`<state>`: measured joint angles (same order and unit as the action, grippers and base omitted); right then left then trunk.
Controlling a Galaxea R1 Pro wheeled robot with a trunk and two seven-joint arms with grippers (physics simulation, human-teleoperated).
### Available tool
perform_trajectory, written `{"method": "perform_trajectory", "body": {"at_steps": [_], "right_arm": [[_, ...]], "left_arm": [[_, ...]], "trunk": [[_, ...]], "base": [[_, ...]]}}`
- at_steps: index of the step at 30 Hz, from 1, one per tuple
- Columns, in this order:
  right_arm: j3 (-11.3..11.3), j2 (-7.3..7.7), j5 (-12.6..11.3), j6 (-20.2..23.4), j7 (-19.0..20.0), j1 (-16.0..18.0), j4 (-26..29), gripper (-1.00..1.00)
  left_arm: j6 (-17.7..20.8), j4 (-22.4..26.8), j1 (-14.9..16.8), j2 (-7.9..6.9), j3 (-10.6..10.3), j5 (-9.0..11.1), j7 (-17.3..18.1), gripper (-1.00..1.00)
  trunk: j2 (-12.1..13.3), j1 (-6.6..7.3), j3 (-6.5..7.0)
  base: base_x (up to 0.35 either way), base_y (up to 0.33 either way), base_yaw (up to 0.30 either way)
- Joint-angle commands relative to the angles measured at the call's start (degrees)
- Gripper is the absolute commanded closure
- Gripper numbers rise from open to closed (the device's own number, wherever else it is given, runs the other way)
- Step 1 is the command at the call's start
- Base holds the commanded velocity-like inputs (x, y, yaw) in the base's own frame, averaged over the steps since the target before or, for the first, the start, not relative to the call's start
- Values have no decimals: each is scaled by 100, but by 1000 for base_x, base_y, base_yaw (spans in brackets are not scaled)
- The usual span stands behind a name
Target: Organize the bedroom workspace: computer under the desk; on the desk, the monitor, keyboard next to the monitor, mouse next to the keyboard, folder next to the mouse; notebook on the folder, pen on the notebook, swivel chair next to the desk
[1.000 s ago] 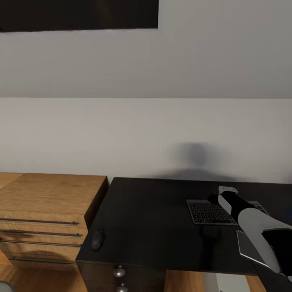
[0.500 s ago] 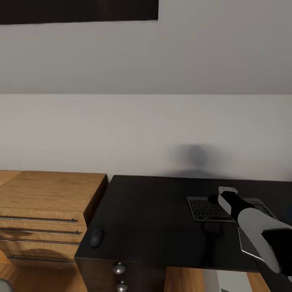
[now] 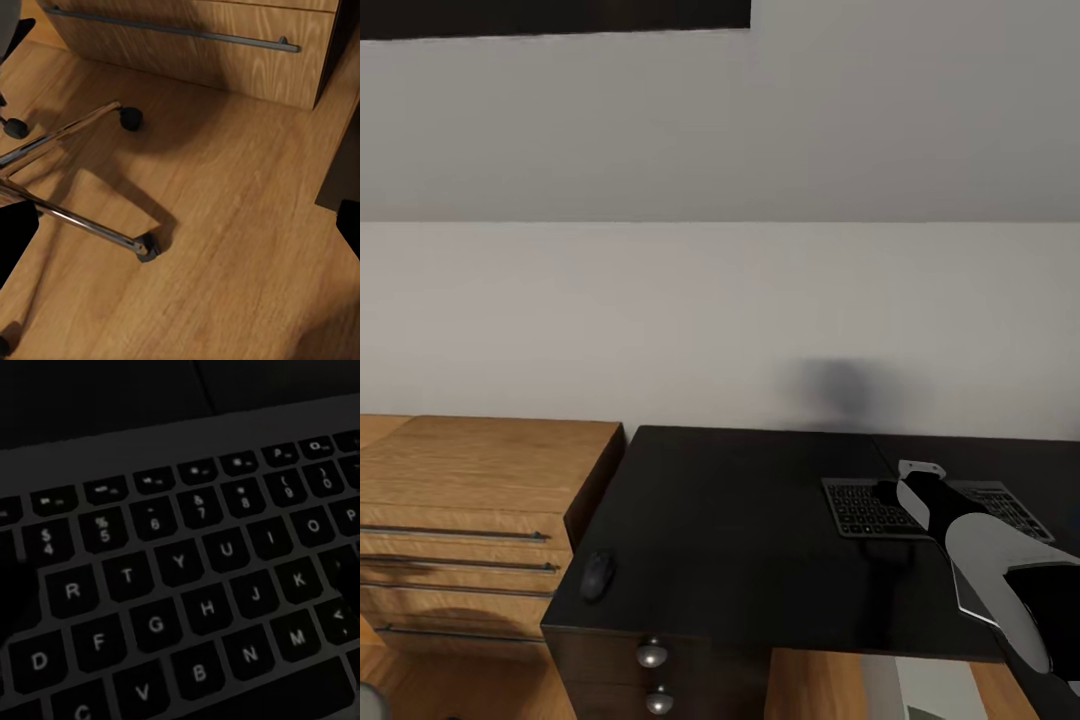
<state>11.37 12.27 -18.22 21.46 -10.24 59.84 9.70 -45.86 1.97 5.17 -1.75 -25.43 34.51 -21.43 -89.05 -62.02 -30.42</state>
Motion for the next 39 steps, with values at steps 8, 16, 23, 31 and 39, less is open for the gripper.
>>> {"method": "perform_trajectory", "body": {"at_steps": [8,16,23,31,39], "right_arm": [[50,3,-59,34,-31,1,10,-100],[50,3,-59,34,-31,1,14,-100],[58,3,-45,34,-31,1,11,-100],[58,3,-42,34,-31,1,13,-100],[63,3,-35,34,-31,1,14,-100]], "left_arm": [[8,6,1,-1,-54,12,-39,-100],[23,6,1,-1,-58,12,-22,-100],[24,6,1,-1,-58,12,-11,-100],[24,6,1,-1,-50,13,-10,-100],[24,6,1,-13,-26,20,-3,-100]], "trunk": [[-325,-176,-150],[-646,-352,-294],[-927,-505,-420],[-967,-527,-437],[-967,-527,-437]], "base": [[0,0,0],[0,0,0],[0,0,0],[0,0,0],[0,44,0]]}}
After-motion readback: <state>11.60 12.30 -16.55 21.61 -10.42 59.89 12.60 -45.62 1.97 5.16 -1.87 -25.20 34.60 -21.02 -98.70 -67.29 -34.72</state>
